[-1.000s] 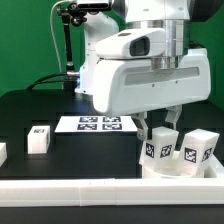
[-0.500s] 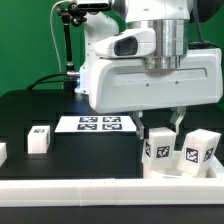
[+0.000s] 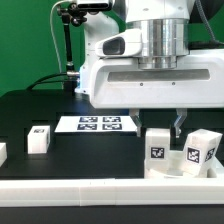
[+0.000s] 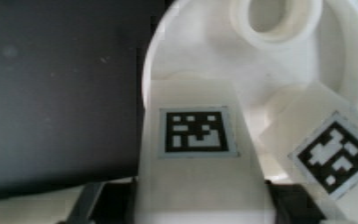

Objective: Assemble stool

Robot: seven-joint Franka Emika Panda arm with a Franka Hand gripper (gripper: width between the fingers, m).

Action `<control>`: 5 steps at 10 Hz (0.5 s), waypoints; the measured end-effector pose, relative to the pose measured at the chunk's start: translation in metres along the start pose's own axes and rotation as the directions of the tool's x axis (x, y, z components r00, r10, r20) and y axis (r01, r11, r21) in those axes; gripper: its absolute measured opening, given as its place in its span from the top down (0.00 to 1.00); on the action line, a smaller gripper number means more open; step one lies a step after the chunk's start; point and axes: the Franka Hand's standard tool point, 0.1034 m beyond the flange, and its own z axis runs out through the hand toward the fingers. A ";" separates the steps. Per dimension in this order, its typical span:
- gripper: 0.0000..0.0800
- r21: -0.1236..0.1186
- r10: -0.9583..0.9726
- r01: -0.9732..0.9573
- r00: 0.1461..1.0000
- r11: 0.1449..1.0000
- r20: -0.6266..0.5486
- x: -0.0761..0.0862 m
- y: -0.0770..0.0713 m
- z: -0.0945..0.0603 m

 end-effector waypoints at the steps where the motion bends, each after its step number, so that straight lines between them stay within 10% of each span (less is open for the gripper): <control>1: 0.58 -0.002 0.120 -0.120 0.993 0.993 -0.015 0.000 0.000 0.000; 5: 0.58 0.006 0.435 -0.435 0.900 0.900 -0.025 0.001 0.002 0.000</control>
Offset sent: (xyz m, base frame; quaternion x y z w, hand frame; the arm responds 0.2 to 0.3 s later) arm -0.0056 0.0050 -0.0046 0.0061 0.0028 0.2393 0.9709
